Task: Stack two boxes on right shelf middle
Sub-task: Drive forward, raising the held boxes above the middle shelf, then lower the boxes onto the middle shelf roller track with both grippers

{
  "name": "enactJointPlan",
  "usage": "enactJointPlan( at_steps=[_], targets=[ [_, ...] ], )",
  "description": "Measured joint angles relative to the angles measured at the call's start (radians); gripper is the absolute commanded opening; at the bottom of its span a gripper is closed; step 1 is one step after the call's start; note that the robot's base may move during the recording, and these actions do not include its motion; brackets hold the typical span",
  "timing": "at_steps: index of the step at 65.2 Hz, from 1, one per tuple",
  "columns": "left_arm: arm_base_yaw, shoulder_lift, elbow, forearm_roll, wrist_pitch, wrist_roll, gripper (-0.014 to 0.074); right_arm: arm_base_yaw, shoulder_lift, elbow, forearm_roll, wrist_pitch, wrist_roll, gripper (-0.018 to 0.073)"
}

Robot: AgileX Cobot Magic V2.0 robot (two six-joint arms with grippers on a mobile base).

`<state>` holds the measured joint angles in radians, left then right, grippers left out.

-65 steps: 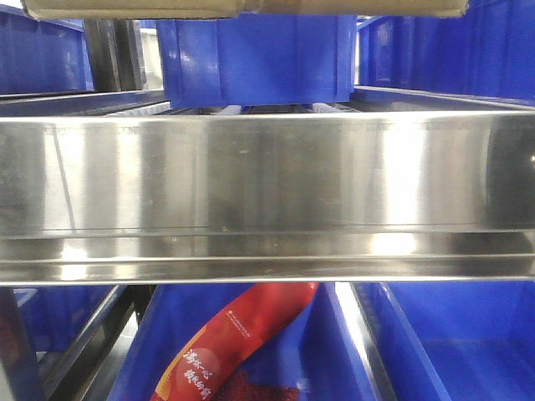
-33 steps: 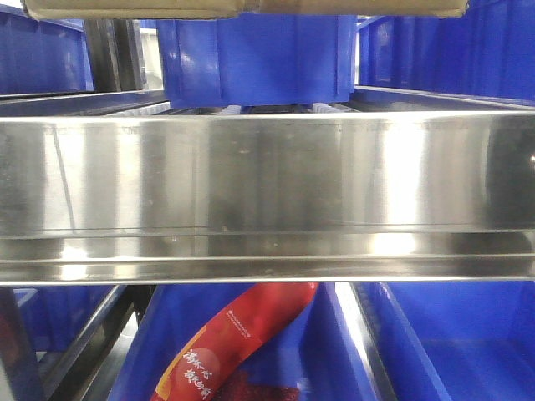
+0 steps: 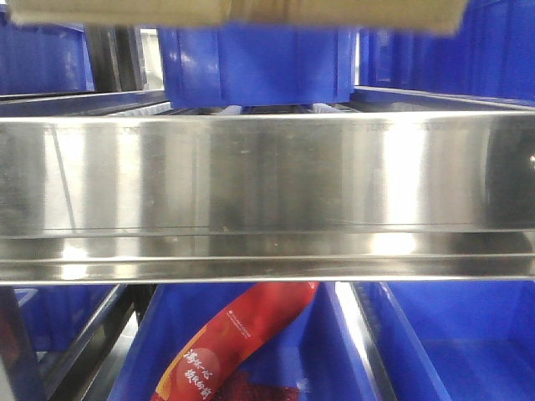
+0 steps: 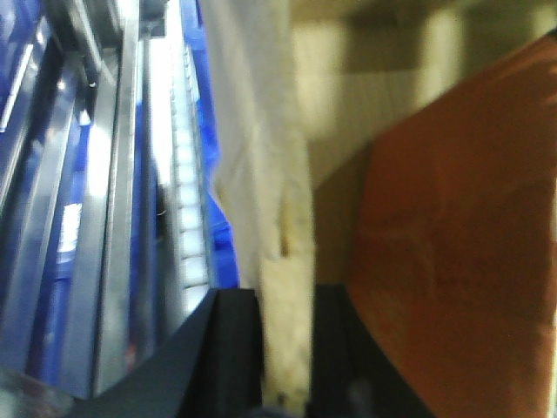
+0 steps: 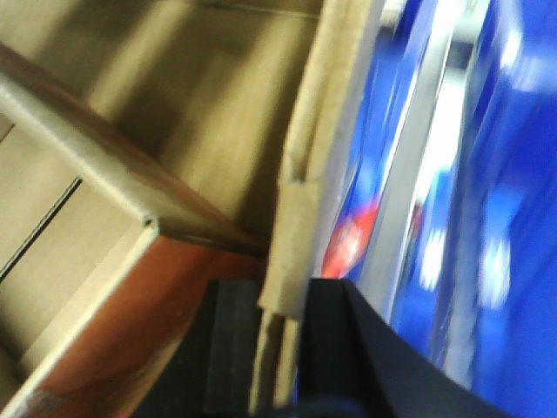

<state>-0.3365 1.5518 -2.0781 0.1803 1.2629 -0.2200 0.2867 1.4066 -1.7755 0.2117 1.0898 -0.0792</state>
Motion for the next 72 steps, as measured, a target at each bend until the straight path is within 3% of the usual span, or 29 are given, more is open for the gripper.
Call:
enactJointPlan(
  at_steps=[16,22,29,36,43,45,52,58,64,72],
  targets=[
    [0.000,0.088,0.023,0.017,0.014,0.011,-0.0110,0.000,0.101,0.004,0.000,0.051,0.012,-0.0149],
    [0.000,0.106,0.023,0.021,0.014,0.011,-0.0062,0.000,0.119,0.004,0.000,0.051,0.012,-0.0076],
    [0.000,0.111,0.025,0.023,0.014,0.013,0.0100,0.000,0.129,0.004,0.000,0.050,0.012,0.0139],
    [0.000,0.111,0.025,0.034,-0.004,0.017,0.0355,0.000,0.129,0.004,-0.002,0.048,0.010,0.0416],
    [0.000,0.107,0.021,0.055,-0.021,0.017,0.0601,-0.004,0.129,-0.004,-0.011,0.048,0.010,0.0576],
    [0.000,0.105,0.022,0.055,-0.024,0.017,0.0626,-0.004,0.129,-0.010,-0.014,0.050,0.010,0.0570],
    [0.000,0.091,0.021,0.055,-0.026,0.017,0.0549,-0.004,0.129,-0.044,-0.017,0.087,0.010,0.0540],
    [0.000,0.061,0.021,0.046,-0.028,0.017,0.0475,-0.004,0.118,-0.069,-0.018,0.109,0.010,0.0442],
    [0.000,0.011,0.021,0.036,-0.028,0.017,0.0359,-0.004,0.076,-0.078,-0.020,0.115,0.010,0.0250],
    [0.000,-0.068,0.019,0.018,-0.030,0.019,0.0127,-0.004,0.000,-0.078,-0.021,0.117,0.010,-0.0046]
  ],
)
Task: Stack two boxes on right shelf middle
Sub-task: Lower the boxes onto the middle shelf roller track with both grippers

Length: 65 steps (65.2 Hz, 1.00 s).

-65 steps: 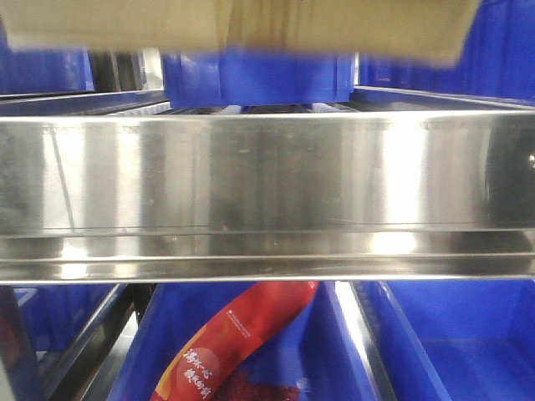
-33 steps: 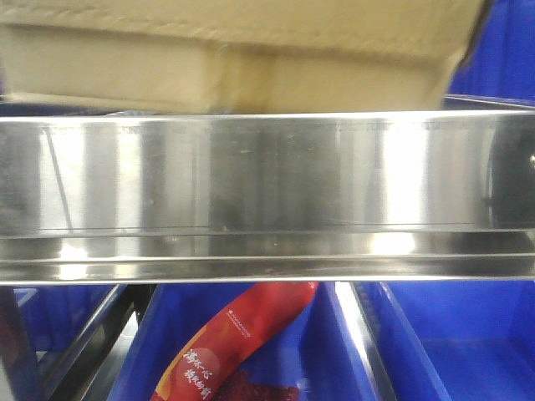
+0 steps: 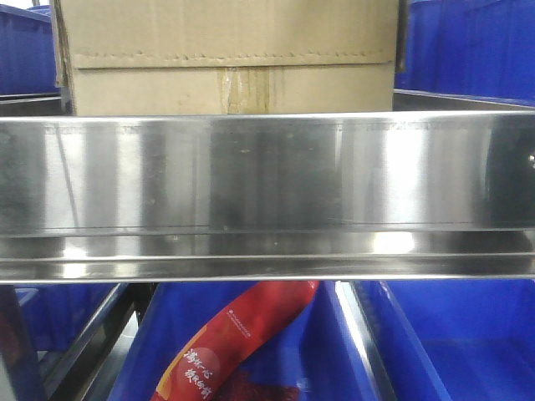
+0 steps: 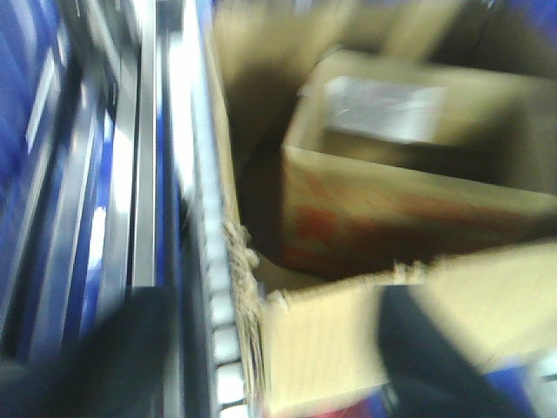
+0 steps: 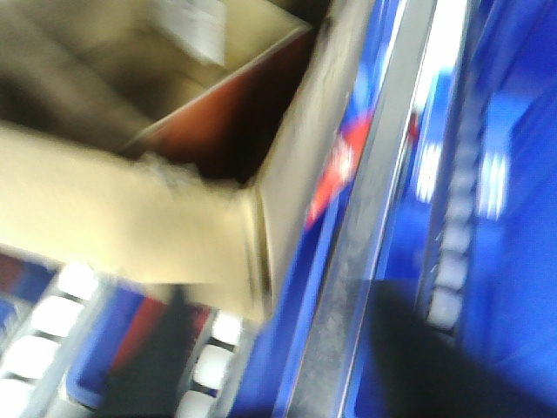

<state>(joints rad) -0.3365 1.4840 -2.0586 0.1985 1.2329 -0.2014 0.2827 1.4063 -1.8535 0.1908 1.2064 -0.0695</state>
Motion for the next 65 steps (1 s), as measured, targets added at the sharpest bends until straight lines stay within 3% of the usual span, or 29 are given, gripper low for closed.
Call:
enactJointPlan(
  at_steps=[3,7,20,30,48,65],
  targets=[
    [0.000,-0.033,0.000,-0.012,0.000,0.000,0.0036,0.000,-0.036,0.002,-0.006,-0.002,0.000,-0.0154],
    [0.000,-0.075,0.004,-0.034,-0.002,0.000,-0.0112,0.000,-0.087,0.024,-0.015,-0.016,0.000,-0.0160],
    [0.000,-0.231,0.139,-0.074,-0.004,0.000,-0.0111,0.000,-0.289,0.246,-0.036,-0.145,-0.014,-0.0162],
    [0.000,-0.389,0.388,-0.055,-0.040,0.000,-0.0111,0.000,-0.463,0.527,-0.036,-0.297,-0.046,-0.0162],
    [0.000,-0.741,0.963,-0.044,-0.426,0.000,-0.0111,0.000,-0.745,1.001,-0.037,-0.570,-0.066,-0.0162],
    [0.000,-1.052,1.419,-0.044,-0.788,0.000,-0.0111,0.000,-0.942,1.301,-0.065,-0.795,-0.074,-0.0162]
  ],
)
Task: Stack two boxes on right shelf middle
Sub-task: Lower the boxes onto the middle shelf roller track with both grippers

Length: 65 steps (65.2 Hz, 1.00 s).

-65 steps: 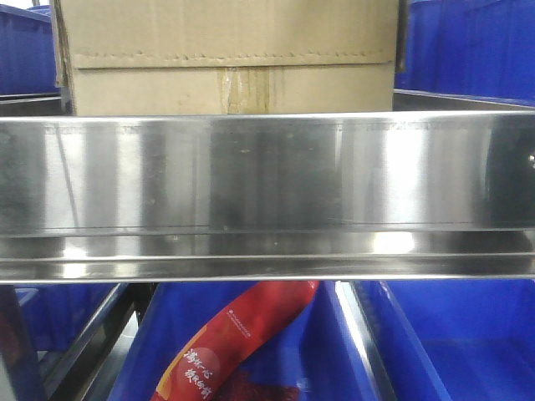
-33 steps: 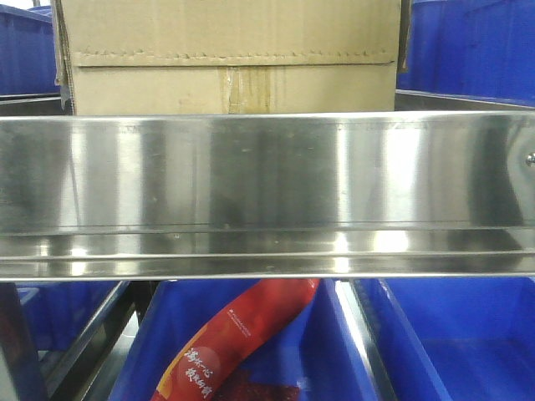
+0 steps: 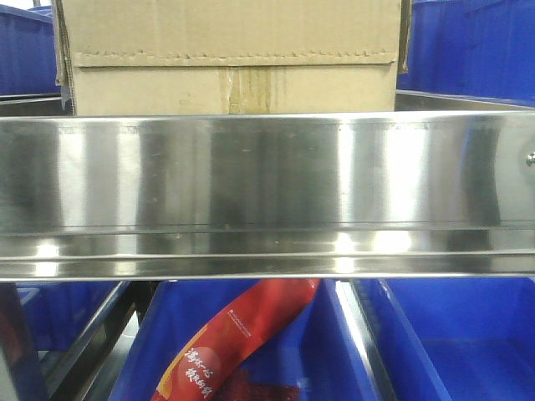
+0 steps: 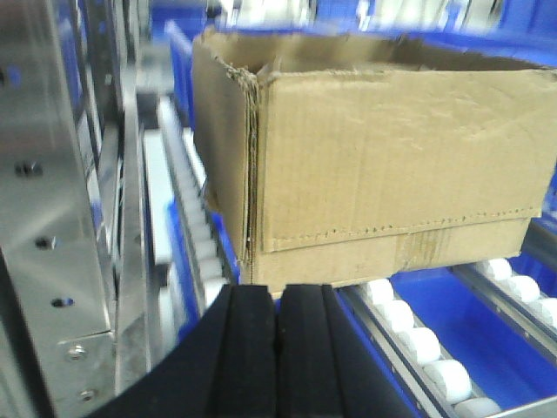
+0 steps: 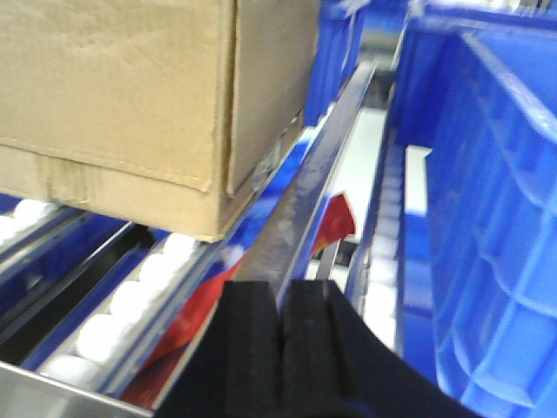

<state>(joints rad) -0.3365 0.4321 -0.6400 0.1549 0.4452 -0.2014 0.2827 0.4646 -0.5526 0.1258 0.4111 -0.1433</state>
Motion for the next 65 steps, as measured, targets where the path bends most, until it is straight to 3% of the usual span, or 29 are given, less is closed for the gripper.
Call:
enactJointPlan(
  at_steps=[7,16,57,65],
  targets=[
    [0.000,-0.072,0.115,0.001,-0.106,0.000,-0.0111,0.000,-0.030,0.055,-0.002,-0.056,0.000,-0.0162],
    [0.000,-0.128,0.169,0.003,-0.158,0.000,-0.0111,0.000,-0.034,0.071,-0.004,-0.076,-0.003,-0.0162],
    [0.000,-0.136,0.174,0.005,-0.181,0.000,-0.0111,0.000,-0.034,0.073,-0.004,-0.111,-0.003,-0.0162],
    [0.030,-0.158,0.180,-0.060,-0.185,0.009,-0.0111,0.000,-0.034,0.073,-0.004,-0.111,-0.003,-0.0162]
  ],
)
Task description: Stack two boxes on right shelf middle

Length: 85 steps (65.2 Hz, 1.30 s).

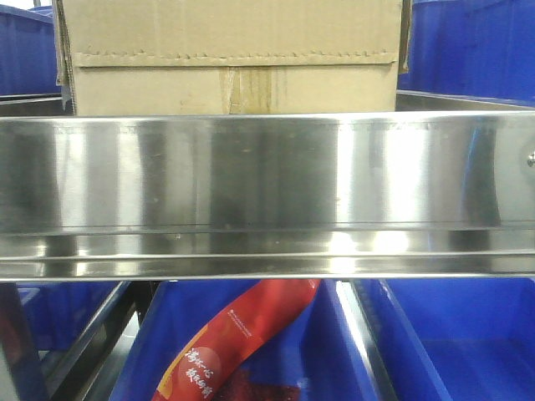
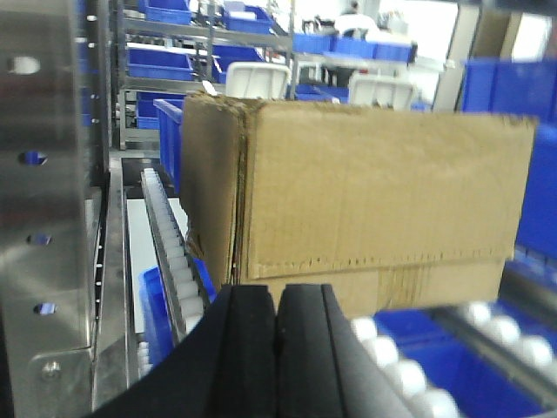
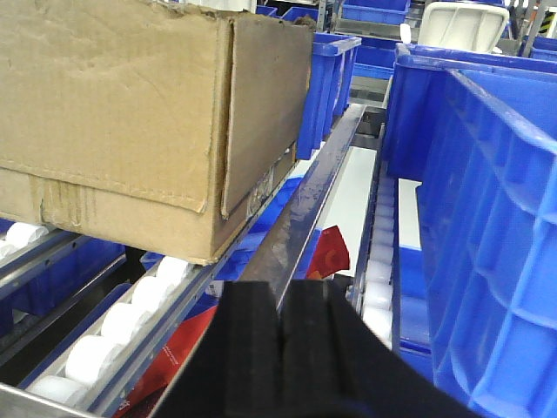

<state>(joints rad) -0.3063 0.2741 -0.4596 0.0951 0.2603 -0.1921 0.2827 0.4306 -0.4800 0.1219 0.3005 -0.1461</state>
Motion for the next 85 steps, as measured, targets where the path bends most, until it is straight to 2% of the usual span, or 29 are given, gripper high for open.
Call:
enactJointPlan(
  at_steps=[4,13,20,27,35,45,85],
  targets=[
    [0.040,-0.027,0.015,-0.039,-0.004,0.031,-0.0111,0.000,0.000,0.000,0.000,0.000,0.000,-0.0162],
    [0.163,-0.120,0.108,-0.088,-0.023,0.192,-0.0111,0.000,0.000,0.000,0.000,-0.001,0.000,-0.0162],
    [0.241,-0.197,0.212,-0.124,-0.044,0.223,-0.0111,0.000,0.000,0.000,0.000,-0.001,0.000,-0.0162],
    [0.283,-0.254,0.318,-0.135,-0.084,0.232,-0.0111,0.000,0.000,0.000,0.000,-0.002,0.000,-0.0162],
    [0.289,-0.268,0.436,-0.139,-0.182,0.236,-0.0111,0.000,0.000,0.000,0.000,-0.008,0.000,-0.0162],
    [0.289,-0.268,0.460,-0.141,-0.241,0.238,-0.0111,0.000,0.000,0.000,0.000,-0.011,0.000,-0.0162],
    [0.289,-0.269,0.461,-0.143,-0.260,0.243,-0.0111,0.000,0.000,0.000,0.000,-0.016,0.000,-0.0162]
  ],
)
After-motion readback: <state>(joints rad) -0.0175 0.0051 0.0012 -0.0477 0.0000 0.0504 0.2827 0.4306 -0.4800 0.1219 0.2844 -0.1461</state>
